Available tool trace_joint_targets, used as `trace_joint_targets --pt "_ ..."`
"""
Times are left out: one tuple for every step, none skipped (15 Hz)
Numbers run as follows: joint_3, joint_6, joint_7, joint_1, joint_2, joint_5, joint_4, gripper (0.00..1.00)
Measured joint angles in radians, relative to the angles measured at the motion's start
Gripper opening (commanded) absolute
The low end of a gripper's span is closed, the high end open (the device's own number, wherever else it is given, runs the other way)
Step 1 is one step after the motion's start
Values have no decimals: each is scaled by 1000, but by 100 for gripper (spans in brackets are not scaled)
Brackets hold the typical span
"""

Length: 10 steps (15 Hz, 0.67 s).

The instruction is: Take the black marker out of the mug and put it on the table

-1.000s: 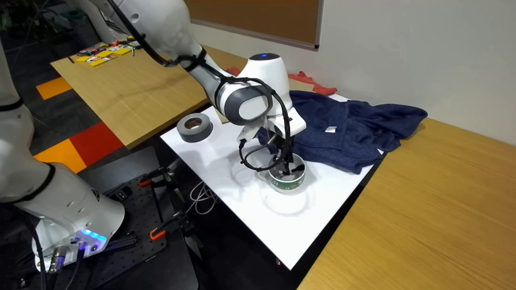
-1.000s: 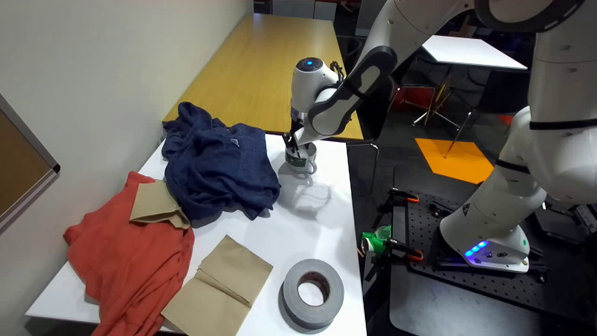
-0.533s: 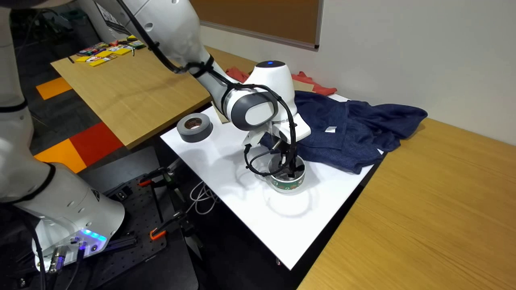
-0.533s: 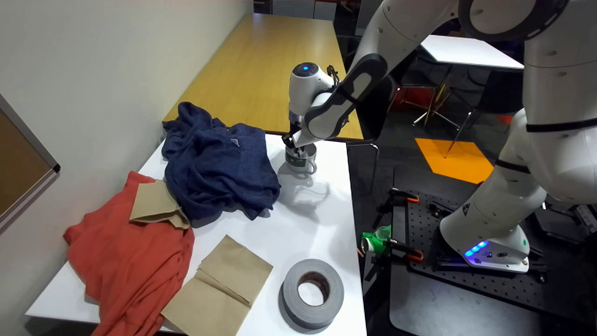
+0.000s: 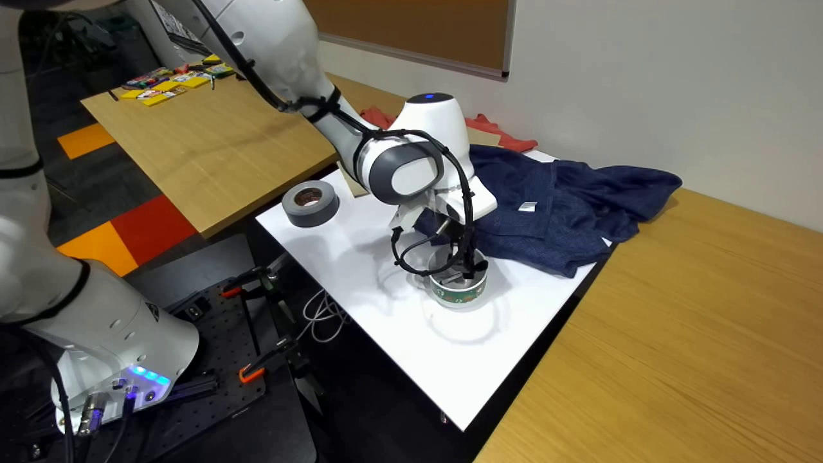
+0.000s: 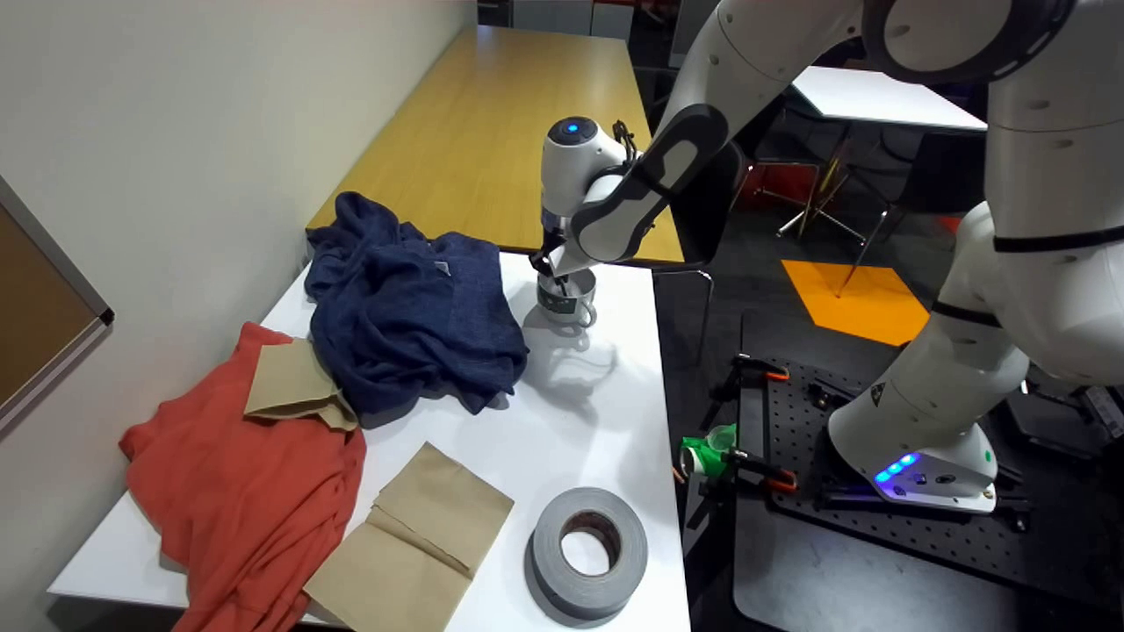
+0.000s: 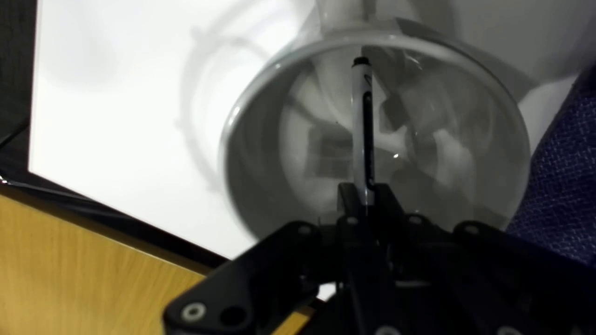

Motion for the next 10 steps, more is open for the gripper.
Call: trace_joint_targets --pt "-14 10 0 14 -11 0 -7 3" --pt "-31 24 1 30 -27 -3 -17 3" --pt "-51 40 3 48 -46 -8 -32 3" --pt "-72 56 4 66 -70 -13 -48 3" --pt "-94 66 7 86 -96 -21 -66 3" --pt "-115 71 12 105 -126 -33 -83 3" --pt "-133 72 18 121 -158 -51 -101 3" --pt "-149 72 24 137 -192 -74 -119 3" --pt "-159 72 26 147 -226 -100 -136 3" --pt "-161 72 30 152 -260 -127 -153 3"
